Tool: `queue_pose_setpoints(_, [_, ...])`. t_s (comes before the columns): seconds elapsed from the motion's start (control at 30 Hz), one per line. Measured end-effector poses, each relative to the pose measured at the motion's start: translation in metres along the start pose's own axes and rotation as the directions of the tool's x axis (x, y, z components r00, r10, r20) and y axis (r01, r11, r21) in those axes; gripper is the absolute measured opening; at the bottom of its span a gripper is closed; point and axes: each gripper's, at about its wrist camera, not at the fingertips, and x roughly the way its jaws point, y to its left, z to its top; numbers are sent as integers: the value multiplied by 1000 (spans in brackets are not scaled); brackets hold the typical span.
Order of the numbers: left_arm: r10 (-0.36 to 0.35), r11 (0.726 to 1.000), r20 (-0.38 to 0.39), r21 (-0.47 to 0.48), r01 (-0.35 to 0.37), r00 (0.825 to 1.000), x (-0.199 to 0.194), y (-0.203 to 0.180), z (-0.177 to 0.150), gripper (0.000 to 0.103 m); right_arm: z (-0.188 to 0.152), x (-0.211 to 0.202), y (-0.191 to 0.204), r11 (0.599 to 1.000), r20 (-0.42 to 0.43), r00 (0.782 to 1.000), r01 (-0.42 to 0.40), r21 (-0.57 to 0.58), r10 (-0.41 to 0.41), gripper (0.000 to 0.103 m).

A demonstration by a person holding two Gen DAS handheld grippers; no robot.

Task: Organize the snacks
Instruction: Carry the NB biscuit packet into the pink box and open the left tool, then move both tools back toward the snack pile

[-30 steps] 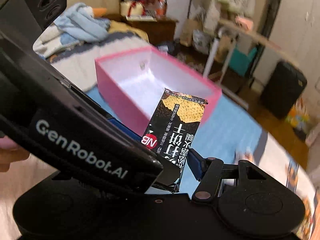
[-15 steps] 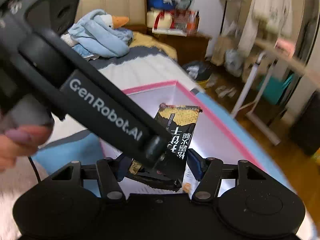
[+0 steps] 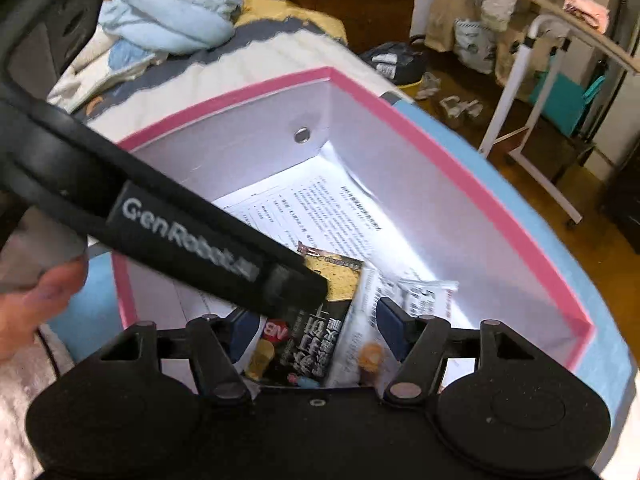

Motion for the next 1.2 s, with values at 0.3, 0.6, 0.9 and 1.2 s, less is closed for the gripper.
queue_pose_setpoints(0.3, [-12,986,129,165,-10,992,-71,-42,-22,67,-36,-118,-34,996,73,994,77,41,-80,71])
queue_pose_setpoints(0.6, [-105,936,134,347,53,985,-113,-111,-59,68,-104,-204,-95,953,67,982,155,260,-178,71])
queue_pose_setpoints(0.9, [-173,861,34,490,134,984,-91,-186,-110,68,-180,-203,-121,938,27,979,187,291,-203,74])
queue_pose_setpoints(1.2, [-258,864,-115,417,282,959,-7,-227,-145,63,-235,-143,-136,975,-120,976,194,109,-181,82])
